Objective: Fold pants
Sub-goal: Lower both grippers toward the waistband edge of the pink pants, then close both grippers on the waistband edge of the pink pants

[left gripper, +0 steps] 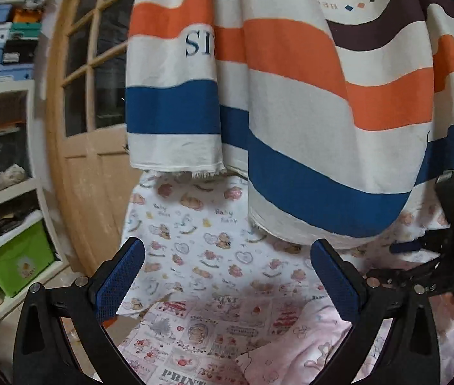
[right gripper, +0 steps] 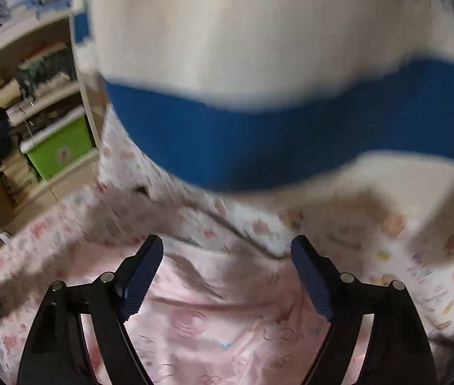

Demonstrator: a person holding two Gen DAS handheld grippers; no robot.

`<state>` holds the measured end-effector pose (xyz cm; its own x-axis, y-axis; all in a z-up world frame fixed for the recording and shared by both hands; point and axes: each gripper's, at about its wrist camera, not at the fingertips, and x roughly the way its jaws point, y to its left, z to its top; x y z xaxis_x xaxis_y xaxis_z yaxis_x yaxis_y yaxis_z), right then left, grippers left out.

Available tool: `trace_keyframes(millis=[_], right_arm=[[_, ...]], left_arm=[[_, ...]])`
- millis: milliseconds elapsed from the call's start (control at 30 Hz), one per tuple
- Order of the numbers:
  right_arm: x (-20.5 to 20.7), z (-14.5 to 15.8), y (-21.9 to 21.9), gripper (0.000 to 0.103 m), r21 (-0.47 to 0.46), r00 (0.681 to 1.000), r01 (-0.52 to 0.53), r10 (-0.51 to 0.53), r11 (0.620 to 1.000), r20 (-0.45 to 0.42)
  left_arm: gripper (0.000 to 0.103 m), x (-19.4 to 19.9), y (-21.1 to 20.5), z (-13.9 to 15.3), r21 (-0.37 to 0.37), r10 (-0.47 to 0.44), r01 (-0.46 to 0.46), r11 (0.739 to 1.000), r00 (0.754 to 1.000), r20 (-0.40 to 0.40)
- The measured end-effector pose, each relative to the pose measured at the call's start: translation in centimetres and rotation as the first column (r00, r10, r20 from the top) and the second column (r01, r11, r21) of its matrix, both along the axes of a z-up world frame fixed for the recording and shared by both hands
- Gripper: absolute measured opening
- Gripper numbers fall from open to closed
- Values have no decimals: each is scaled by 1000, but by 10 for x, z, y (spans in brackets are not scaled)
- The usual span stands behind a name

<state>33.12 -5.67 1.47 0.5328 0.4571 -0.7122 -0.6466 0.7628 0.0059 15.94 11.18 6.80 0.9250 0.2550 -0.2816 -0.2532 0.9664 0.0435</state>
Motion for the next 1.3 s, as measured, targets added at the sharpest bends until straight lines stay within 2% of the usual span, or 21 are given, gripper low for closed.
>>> trace_keyframes(millis=[67, 133, 400, 533, 567, 633, 667, 867, 933, 1033, 1100, 1167, 1200, 1233, 1267, 1300], right_arm=[[6, -9, -3, 73, 1, 1000, -5, 5, 1000, -26], [13, -17, -6, 72, 1, 999, 10, -10, 1000, -43], [35, -56, -16, 72, -79, 992, 91, -98, 993, -83], [39, -66, -17, 72, -75, 988, 110, -117, 991, -101], [40, -66, -18, 69, -80, 988, 122, -129, 989, -90], [41, -68, -22, 31, -98, 983, 172, -178, 980, -56], [43, -68, -26, 4, -100, 978, 199, -205, 975, -49], [52, -48, -62, 4, 33, 954, 298, -296, 954, -57], [53, -45, -72, 4, 52, 949, 312, -308, 949, -71], [55, -44, -79, 4, 36, 938, 345, -343, 938, -55], [56, -44, -82, 4, 20, 932, 362, -361, 932, -40], [57, -46, -80, 4, 9, 928, 372, -372, 928, -27], [57, -46, -80, 4, 8, 927, 375, -375, 927, -27], [57, -47, -81, 4, 8, 925, 379, -378, 926, -32], [57, -47, -82, 4, 6, 922, 385, -384, 923, -38], [56, -44, -92, 4, 4, 920, 390, -390, 921, -43]], left_arm=[[103, -2, -9, -1, 43, -8, 7, 999, 1000, 7], [103, -3, -11, -2, 43, -10, 10, 999, 1000, 7], [103, 25, 13, -21, -106, -19, 5, 994, 990, -138], [103, 35, 16, -31, -126, -16, -10, 992, 978, -206], [103, 37, 15, -34, -122, -9, -19, 992, 974, -226], [103, 40, 13, -37, -121, -7, -26, 992, 965, -262], [103, 42, 11, -39, -117, -9, -25, 993, 961, -277], [103, 49, 9, -51, -101, 2, -38, 994, 944, -330], [103, 54, 12, -57, -130, -21, -29, 991, 930, -368], [101, 65, 11, -72, -201, -98, 4, 980, 883, -458], [81, 72, 8, -83, -250, -155, 25, 968, 841, -518], [77, 78, 5, -96, -287, -196, 29, 957, 795, -574], [77, 80, 5, -101, -312, -219, 33, 949, 781, -584], [77, 83, 5, -107, -331, -235, 32, 943, 770, -593], [77, 86, 6, -113, -335, -236, 30, 942, 770, -593], [75, 89, 7, -118, -325, -224, 28, 945, 780, -584]])
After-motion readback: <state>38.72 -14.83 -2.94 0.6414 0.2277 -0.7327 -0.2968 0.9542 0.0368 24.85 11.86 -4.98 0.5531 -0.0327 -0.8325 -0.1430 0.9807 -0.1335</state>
